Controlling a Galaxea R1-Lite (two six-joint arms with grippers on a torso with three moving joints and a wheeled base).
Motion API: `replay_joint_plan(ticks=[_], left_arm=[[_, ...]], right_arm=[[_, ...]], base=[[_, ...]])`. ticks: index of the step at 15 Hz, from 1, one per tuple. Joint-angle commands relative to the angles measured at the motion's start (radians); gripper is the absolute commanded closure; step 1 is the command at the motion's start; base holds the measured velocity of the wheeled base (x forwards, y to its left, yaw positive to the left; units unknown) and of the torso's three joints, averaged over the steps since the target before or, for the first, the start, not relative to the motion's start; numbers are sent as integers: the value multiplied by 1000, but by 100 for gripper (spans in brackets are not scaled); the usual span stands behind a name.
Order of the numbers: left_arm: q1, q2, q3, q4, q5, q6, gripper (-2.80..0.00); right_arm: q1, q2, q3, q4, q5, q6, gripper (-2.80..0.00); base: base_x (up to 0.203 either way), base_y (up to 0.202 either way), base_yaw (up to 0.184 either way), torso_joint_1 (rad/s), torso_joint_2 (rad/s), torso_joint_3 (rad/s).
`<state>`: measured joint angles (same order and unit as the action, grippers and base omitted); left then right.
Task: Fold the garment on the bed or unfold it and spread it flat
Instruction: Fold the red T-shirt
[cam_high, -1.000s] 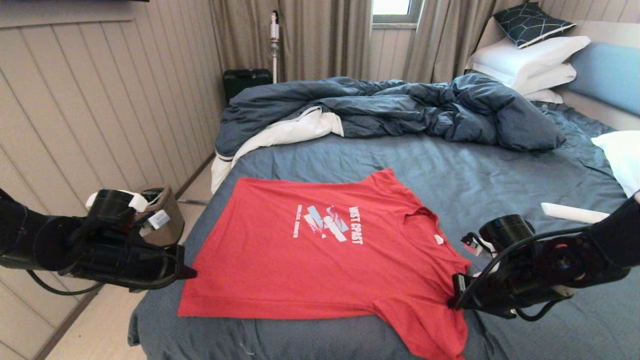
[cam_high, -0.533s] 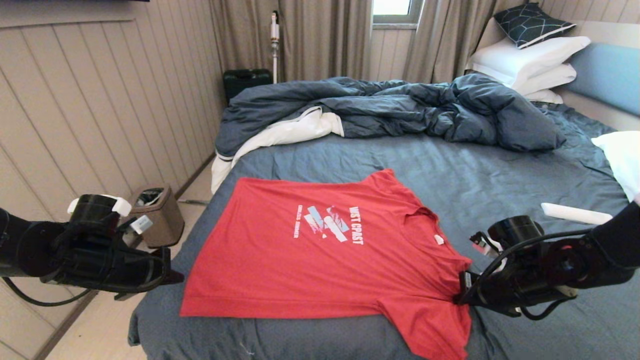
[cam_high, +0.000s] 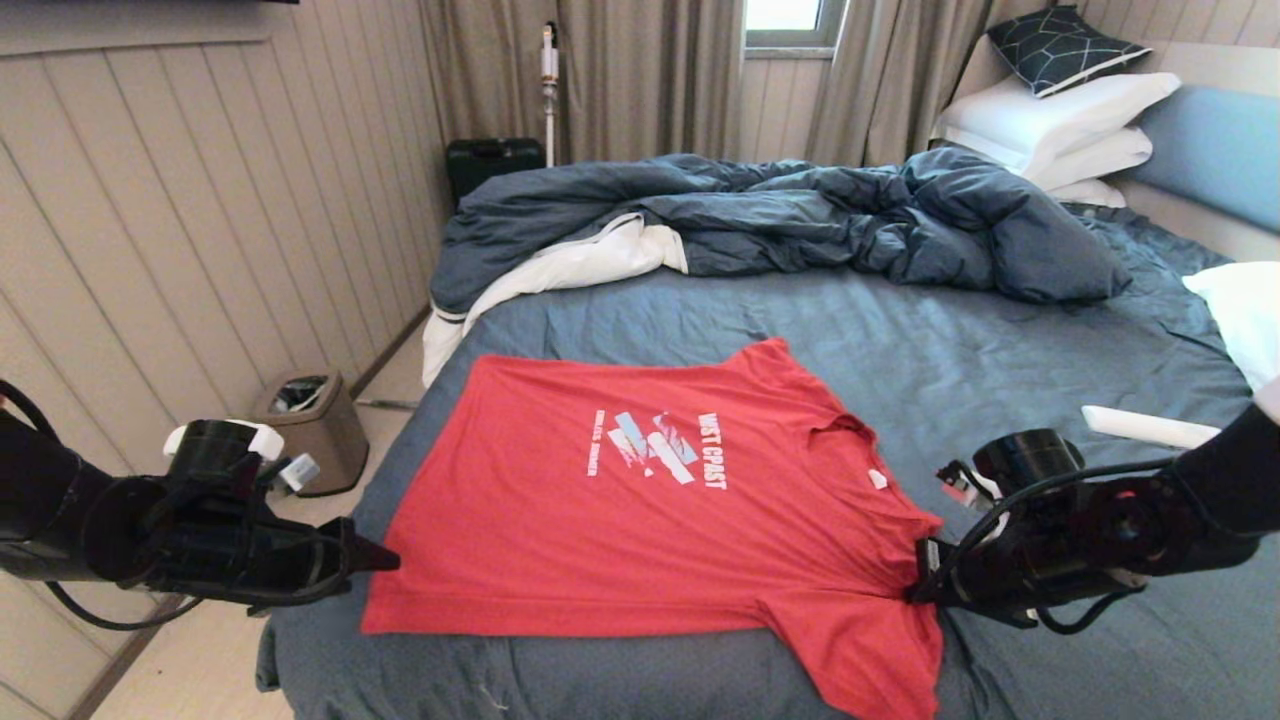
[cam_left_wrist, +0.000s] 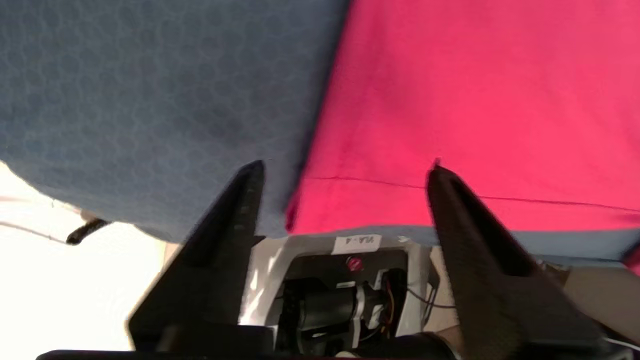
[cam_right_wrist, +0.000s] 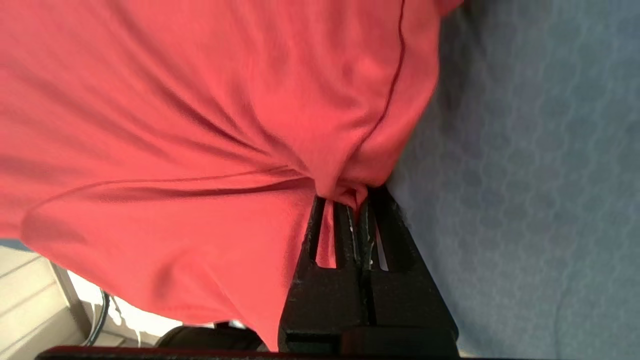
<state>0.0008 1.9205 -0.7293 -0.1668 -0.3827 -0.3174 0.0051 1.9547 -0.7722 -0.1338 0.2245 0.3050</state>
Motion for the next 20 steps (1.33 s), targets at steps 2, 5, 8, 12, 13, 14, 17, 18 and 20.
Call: replay_joint_plan(ticks=[2, 5, 8, 12, 13, 14, 17, 18, 20], left_arm=[[-1, 37, 9, -3, 12, -3, -280], [-6, 53, 8, -27, 11, -3, -280], [-43, 48, 4, -34, 11, -10, -280], [-115, 23, 38, -34, 10, -18, -280], [-119, 20, 44, -36, 10, -18, -280], [-119, 19, 45, -36, 10, -18, -280], [-119, 35, 34, -37, 10, -17, -280], [-119, 37, 33, -39, 11, -17, 0], [-119, 37, 33, -50, 12, -16, 0]], right_arm=[[-1, 4, 4, -9, 1, 2, 0], [1, 4, -2, -9, 3, 2, 0], [3, 7, -2, -9, 4, 3, 0], [1, 3, -4, -9, 3, 3, 0], [-1, 3, -4, -9, 3, 3, 0], [-1, 3, -2, -9, 3, 3, 0], [-1, 3, -4, -9, 3, 3, 0], [-1, 4, -4, -9, 3, 3, 0], [-1, 6, -4, -9, 3, 3, 0]], base=[[0, 0, 0, 0, 0, 0], [0, 0, 0, 0, 0, 0], [0, 0, 0, 0, 0, 0], [0, 0, 0, 0, 0, 0], [0, 0, 0, 0, 0, 0], [0, 0, 0, 0, 0, 0], [0, 0, 0, 0, 0, 0], [0, 0, 0, 0, 0, 0], [0, 0, 0, 0, 0, 0]])
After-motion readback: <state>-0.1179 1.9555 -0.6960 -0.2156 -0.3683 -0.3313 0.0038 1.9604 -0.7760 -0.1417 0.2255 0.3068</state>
